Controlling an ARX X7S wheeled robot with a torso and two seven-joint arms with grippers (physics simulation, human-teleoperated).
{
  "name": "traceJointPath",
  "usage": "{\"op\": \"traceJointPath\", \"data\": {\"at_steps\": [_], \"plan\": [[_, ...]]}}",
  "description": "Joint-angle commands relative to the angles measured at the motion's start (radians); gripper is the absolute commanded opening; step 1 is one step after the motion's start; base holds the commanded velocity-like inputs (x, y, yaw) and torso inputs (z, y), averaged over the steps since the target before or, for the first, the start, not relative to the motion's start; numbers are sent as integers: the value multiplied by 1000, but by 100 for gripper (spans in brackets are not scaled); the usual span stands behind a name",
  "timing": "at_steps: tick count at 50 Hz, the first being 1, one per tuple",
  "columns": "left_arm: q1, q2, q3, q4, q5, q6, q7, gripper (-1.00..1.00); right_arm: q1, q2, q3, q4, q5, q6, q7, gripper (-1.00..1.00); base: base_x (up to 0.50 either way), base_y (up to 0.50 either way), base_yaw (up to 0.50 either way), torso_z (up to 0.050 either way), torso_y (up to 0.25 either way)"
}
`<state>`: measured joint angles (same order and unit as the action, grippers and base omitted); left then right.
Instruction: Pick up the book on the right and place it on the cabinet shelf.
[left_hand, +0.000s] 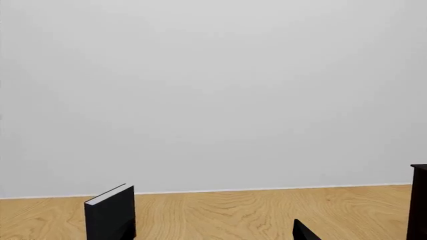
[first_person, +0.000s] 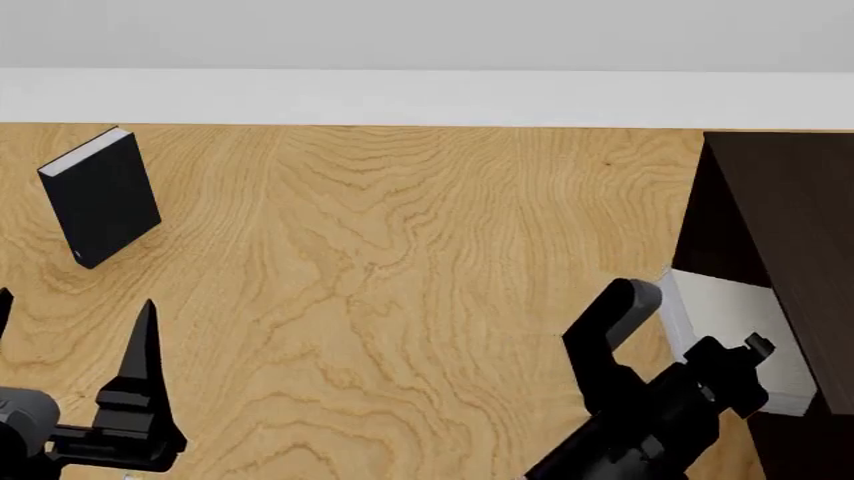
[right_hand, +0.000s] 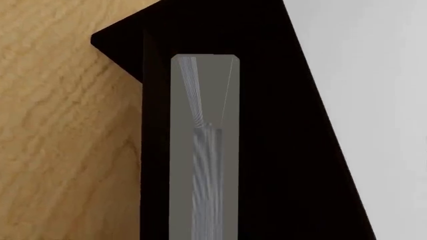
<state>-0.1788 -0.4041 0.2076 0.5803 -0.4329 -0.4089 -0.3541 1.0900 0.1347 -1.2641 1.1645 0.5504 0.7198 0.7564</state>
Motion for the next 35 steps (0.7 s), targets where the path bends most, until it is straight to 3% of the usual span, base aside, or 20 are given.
{"op": "traceJointPath", "data": {"at_steps": [1, 27, 28, 35], "plan": [[1, -3, -3, -2, -4, 4, -3, 100, 15, -46, -23, 142, -154, -16, -26, -100, 0, 0, 0, 0, 0], [-1, -8, 3, 3, -6, 3, -10, 100, -42, -48, 223, 144, -427, 19, -101, -100, 0, 0, 0, 0, 1], [-1, -9, 3, 4, -7, 2, -11, 100, -42, -49, 228, 144, -435, 19, -103, 100, 0, 0, -3, 0, 0], [-2, -10, 4, 7, -8, 1, -14, 100, -49, -55, 256, 144, -476, 6, -123, 100, 0, 0, 0, 0, 0]]}}
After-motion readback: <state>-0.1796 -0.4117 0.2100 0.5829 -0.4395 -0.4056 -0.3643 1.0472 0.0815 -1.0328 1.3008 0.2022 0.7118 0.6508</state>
